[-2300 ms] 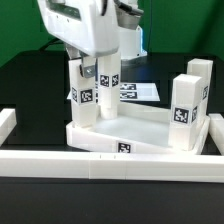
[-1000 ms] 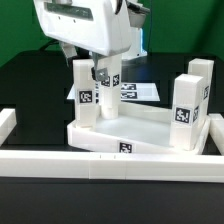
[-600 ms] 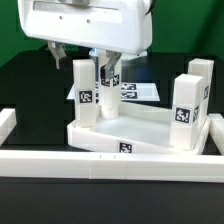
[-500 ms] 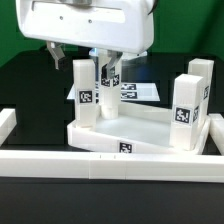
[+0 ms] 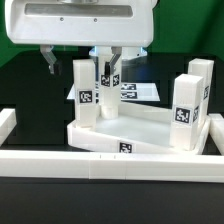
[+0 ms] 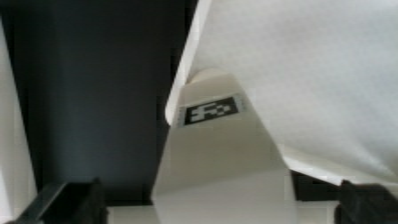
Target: Assemble desk
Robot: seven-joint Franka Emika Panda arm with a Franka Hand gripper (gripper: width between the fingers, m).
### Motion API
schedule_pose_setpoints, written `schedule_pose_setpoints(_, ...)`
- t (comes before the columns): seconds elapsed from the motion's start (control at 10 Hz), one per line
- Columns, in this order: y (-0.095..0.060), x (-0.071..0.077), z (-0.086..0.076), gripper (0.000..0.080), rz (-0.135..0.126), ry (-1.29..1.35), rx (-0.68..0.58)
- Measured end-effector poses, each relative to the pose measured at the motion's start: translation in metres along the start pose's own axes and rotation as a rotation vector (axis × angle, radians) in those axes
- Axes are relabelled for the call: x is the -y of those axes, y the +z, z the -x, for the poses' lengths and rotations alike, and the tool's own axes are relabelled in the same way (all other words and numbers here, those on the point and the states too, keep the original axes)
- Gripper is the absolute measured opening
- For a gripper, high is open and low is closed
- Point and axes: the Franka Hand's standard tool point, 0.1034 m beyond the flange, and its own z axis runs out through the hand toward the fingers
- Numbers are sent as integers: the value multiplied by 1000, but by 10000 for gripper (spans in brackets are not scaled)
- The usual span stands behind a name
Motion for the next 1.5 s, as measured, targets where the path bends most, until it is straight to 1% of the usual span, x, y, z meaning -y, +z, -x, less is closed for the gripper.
schedule_pose_setpoints(0.1,0,-1,0,637,-1,-53,0)
schedule_pose_setpoints(0.2,0,-1,0,637,-1,-32,0)
schedule_pose_setpoints(0.3,0,-1,0,451,-1,-32,0)
schedule_pose_setpoints(0.4,0,-1,0,288,-1,-32,0)
schedule_pose_setpoints(0.8,0,-1,0,290,-2,21,0)
schedule_pose_setpoints(0.9,0,-1,0,290,-6,131,-1)
schedule_pose_setpoints(1.0,0,-2,0,290,-16,259,-2)
schedule_pose_setpoints(1.4,2,-2,0,291,-44,645,0)
schedule_pose_setpoints(1.5,2,-2,0,291,-43,719,2)
